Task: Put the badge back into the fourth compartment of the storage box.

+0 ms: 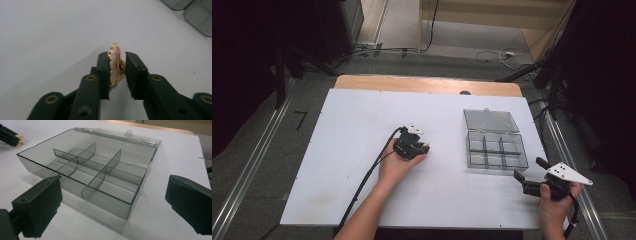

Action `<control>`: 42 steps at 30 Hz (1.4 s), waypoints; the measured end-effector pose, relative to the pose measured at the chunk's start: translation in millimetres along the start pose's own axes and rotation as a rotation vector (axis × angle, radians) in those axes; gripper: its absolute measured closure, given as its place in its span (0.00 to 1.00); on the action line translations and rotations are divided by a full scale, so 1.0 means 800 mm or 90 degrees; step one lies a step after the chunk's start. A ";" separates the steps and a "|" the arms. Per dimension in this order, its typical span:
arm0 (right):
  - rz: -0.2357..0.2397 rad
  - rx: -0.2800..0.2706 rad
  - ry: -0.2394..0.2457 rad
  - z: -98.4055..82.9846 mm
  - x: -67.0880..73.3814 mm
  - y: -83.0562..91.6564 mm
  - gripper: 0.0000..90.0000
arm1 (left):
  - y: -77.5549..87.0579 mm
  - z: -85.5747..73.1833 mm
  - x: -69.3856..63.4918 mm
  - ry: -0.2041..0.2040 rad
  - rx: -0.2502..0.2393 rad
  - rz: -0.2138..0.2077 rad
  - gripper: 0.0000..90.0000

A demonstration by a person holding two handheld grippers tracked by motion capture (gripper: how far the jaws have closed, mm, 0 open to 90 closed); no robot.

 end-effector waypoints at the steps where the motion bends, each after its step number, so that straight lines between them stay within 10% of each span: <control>1: 0.000 0.000 0.000 0.000 0.000 0.000 0.00 | -0.001 -0.001 -0.002 -0.001 0.006 -0.016 0.90; 5: 0.000 0.000 -0.001 0.000 0.000 0.000 0.00 | -0.002 -0.002 -0.007 -0.040 0.008 0.004 0.92; 42: 0.007 -0.003 0.003 0.001 0.002 0.001 0.00 | 0.019 0.052 -0.043 -0.077 -0.047 -0.029 0.92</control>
Point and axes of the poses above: each handheld gripper's, and its own axes: y roughly backward along the jaws, z roughly out of its top, x roughly to its left, the point moved 7 cm from there along -y, roughly forward along the jaws, and after that the axes turned 7 degrees about -z, right-handed, at the moved point
